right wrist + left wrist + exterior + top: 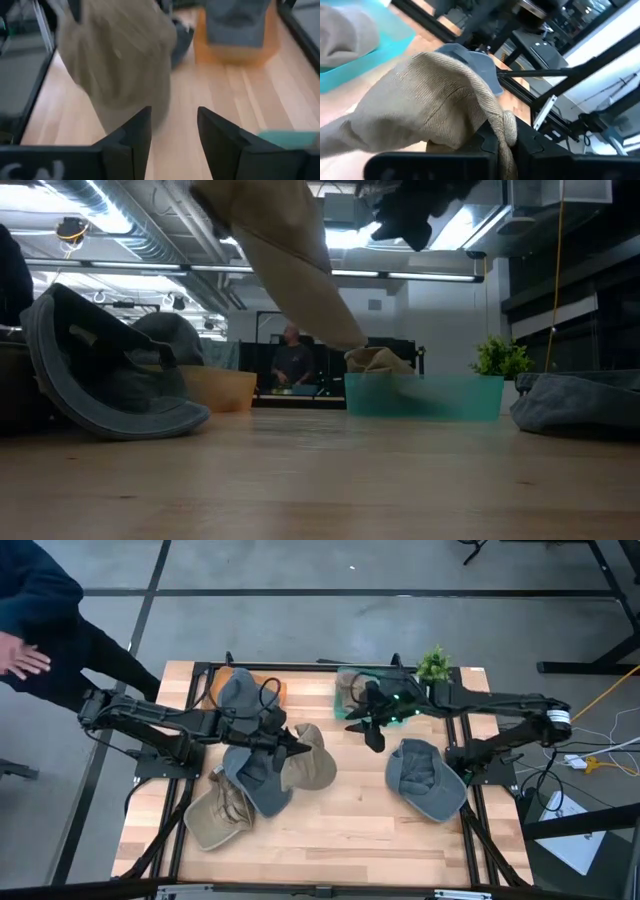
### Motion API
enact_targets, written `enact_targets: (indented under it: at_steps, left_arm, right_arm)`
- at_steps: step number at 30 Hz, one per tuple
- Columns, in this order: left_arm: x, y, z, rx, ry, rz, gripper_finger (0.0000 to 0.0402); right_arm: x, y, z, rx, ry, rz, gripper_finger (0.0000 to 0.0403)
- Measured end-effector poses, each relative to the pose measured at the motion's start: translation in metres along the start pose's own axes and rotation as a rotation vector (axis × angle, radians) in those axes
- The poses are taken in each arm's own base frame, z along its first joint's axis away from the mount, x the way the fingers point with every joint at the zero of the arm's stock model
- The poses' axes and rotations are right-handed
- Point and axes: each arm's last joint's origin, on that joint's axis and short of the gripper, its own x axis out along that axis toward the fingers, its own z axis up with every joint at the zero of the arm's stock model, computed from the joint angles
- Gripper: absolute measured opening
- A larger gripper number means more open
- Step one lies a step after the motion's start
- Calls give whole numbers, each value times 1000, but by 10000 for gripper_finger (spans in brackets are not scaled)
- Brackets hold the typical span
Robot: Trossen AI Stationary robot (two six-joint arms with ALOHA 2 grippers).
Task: Pick & Place hat
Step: Put the right brown cap into the green bin
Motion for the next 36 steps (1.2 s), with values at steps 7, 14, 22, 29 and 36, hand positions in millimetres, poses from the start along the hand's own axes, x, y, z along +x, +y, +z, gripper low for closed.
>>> enact_targets:
  at_steps: [7, 14, 22, 29, 36]
  left_arm:
    - [8, 20, 10, -95, -15, 60, 10]
    - [6, 33, 26, -176, -98, 84, 16]
    - [8, 36, 46, -199, -298, 56, 14]
    - [22, 45, 49, -230, -381, 78, 11]
    - [44, 53, 53, -235, -488, 6, 17]
  right_arm:
    - [16, 15, -9, -15, -136, 55, 155]
    - [27, 20, -12, -35, -120, 43, 155]
    - [22, 19, -3, -11, -213, -13, 155]
    - [2, 24, 27, -29, -317, -2, 155]
    - [-32, 32, 72, -95, -479, 11, 155]
